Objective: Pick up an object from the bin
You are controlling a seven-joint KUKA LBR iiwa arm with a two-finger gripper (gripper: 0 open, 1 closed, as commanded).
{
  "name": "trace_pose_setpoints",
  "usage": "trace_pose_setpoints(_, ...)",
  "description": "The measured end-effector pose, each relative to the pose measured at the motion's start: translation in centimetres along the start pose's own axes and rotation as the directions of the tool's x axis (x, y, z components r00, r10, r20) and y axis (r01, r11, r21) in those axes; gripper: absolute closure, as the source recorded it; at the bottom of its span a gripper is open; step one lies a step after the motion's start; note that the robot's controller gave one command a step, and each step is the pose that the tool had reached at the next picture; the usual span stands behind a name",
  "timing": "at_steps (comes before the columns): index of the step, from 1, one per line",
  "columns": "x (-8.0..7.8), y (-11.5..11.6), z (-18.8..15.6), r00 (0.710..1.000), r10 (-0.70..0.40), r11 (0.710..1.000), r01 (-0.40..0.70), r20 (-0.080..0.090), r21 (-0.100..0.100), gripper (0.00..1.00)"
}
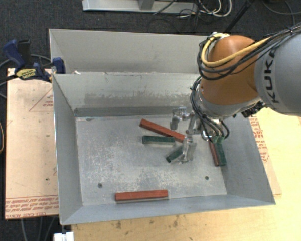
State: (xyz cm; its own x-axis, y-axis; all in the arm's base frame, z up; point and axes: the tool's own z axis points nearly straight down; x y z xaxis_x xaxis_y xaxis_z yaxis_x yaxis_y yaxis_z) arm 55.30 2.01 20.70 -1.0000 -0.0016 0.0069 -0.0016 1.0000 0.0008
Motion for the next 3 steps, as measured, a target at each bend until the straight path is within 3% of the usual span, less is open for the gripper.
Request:
trace_pose_setpoints(1, -2.8, -2.8, 13.5, 0.999, -0.035, 0.999, 0.035, 0.007, 0.0, 0.0)
trace_pose_setpoints(2, -9.7, -5.2, 13.5, 0.999, -0.036, 0.999, 0.036, 0.015, 0.002, 0.0)
trace_pose_setpoints(3, -9.8, -5.1, 13.1, 0.999, -0.036, 0.999, 0.036, 0.02, 0.001, 1.0)
